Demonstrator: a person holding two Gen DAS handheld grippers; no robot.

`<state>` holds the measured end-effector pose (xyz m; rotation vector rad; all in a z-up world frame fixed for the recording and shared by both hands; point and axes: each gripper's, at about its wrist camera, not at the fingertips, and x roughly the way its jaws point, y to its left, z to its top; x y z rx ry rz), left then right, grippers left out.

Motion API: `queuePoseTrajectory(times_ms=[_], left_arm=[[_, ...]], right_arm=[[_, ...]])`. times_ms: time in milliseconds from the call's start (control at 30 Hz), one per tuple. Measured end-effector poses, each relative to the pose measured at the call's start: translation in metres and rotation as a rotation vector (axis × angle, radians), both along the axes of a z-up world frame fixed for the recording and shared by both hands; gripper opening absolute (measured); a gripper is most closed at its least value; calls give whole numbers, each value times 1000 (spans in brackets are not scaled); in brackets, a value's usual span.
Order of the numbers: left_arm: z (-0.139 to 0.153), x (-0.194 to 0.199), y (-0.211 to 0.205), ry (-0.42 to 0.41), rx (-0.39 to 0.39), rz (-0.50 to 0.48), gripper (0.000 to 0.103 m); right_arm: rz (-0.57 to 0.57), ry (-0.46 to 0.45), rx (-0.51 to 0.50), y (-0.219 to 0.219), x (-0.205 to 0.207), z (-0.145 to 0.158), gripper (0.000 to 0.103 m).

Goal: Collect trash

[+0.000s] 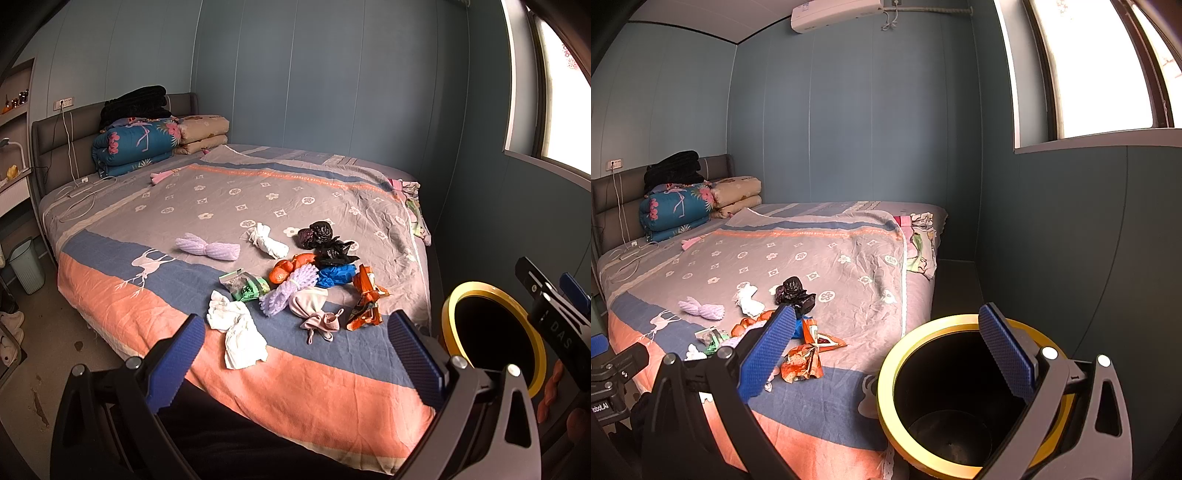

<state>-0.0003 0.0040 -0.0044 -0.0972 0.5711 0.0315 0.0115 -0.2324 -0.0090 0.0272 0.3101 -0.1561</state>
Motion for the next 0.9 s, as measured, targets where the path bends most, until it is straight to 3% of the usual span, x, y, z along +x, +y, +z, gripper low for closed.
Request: queuePoseTrajectory(times_ms=[600, 767, 900], left_arm=[[0, 1, 1, 2, -6, -1, 96], [-4, 6, 16, 3, -12, 21, 96], [-6, 19, 35, 23, -15, 40, 96]], right_arm=[[-13, 7, 8, -2, 7, -1, 95], [41, 11, -10, 6, 29, 5, 95], [120, 77, 12, 16, 63, 9, 95]])
